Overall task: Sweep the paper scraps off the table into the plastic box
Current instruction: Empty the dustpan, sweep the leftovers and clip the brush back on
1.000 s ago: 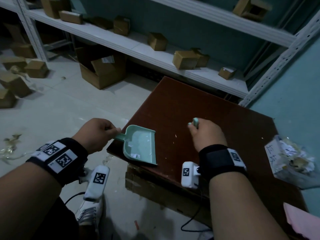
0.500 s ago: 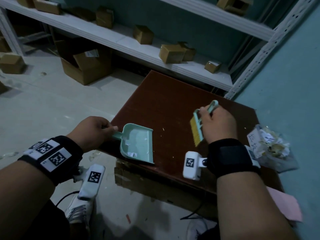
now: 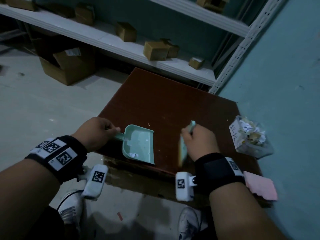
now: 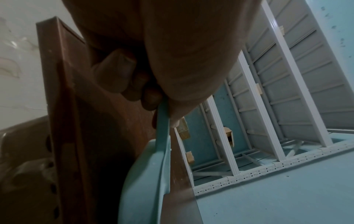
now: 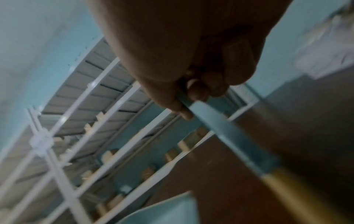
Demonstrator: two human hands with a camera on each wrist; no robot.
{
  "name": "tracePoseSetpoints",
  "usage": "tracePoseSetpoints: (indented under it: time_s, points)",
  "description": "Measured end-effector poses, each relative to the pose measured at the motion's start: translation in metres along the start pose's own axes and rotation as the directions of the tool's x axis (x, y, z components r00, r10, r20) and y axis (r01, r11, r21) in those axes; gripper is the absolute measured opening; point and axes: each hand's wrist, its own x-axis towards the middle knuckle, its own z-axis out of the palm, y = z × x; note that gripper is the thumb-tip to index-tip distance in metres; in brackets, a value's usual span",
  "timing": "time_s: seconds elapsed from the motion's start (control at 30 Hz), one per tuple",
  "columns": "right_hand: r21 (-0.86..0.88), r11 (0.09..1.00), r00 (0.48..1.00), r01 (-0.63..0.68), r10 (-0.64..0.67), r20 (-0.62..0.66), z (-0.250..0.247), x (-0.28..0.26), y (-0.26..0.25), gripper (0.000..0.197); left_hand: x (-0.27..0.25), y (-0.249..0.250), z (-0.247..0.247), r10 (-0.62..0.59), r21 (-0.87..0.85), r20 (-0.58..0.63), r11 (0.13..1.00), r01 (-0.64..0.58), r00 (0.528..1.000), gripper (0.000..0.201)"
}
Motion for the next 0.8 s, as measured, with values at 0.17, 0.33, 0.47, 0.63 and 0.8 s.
tracePoseSetpoints:
  time_s: [0.17, 0.33, 0.47, 0.63, 0.8]
  points:
    - [0.299, 0.947, 0.992, 0.122, -0.114, -0.044, 0.008, -0.011, -0.029, 0.024, -0.002, 0.002, 0.001, -0.008, -0.013, -0.005, 1.000, 0.008, 1.000, 0.035]
    - [0.294, 0.938, 0.968, 0.183, -0.120, -0.218, -0.009, 0.000, -0.016, 0.022, -0.005, -0.004, 0.002, -0.045, -0.083, 0.006, 0.995, 0.046, 0.999, 0.034]
    - [0.438, 0.891, 0.975, 0.121, -0.022, -0.223, -0.007, 0.004, -0.009, 0.013, -0.002, -0.006, 0.000, -0.083, -0.185, -0.002, 0.979, 0.081, 0.997, 0.033]
    - [0.648, 0.761, 0.984, 0.038, 0.083, -0.155, -0.004, 0.005, -0.005, 0.014, 0.001, 0.000, -0.003, -0.131, -0.331, -0.047, 0.937, 0.108, 0.990, 0.036]
    - [0.719, 0.690, 0.955, 0.086, 0.149, -0.257, -0.028, -0.001, 0.020, 0.015, 0.004, 0.023, 0.002, -0.109, -0.400, -0.045, 0.913, 0.082, 0.993, 0.035]
